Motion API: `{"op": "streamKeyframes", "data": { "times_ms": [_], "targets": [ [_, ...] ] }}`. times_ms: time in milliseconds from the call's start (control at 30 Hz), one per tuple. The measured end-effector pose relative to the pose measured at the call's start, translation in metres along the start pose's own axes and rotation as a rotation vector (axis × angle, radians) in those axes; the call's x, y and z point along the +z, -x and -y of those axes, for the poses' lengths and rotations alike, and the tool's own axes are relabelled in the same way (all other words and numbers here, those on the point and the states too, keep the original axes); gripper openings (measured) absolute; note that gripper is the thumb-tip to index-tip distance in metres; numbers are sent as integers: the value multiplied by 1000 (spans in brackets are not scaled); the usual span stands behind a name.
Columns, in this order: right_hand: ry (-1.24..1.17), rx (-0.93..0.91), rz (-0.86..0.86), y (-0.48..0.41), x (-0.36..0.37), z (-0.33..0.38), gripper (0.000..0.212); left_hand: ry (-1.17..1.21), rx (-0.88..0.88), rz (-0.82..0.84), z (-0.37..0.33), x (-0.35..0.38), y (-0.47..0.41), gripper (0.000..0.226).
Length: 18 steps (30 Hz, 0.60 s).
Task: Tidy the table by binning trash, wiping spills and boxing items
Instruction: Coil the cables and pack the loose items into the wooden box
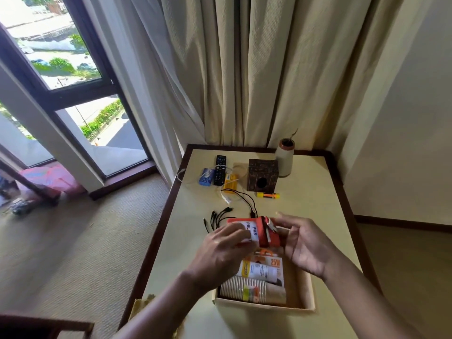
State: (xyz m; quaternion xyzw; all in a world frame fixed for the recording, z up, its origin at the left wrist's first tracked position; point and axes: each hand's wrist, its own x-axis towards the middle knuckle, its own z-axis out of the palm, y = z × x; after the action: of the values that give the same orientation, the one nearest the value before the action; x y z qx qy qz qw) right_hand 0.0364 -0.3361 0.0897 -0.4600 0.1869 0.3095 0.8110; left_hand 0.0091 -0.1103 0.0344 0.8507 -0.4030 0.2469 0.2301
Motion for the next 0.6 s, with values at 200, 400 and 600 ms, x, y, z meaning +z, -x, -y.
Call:
{"op": "streamKeyframes", "data": {
  "times_ms": [200, 400, 600],
  "targets": [
    [299, -118, -201, -9, -8, -20, 19, 8, 27, 57, -7, 25, 18, 14],
    [603, -161, -290, -18, -20, -44, 21, 186, -592, -125, 12, 35, 41, 14],
    [591, -126, -266, -34, -24, -109, 21, 506, -1284, 92, 41, 66, 47, 32]
  ]
}}
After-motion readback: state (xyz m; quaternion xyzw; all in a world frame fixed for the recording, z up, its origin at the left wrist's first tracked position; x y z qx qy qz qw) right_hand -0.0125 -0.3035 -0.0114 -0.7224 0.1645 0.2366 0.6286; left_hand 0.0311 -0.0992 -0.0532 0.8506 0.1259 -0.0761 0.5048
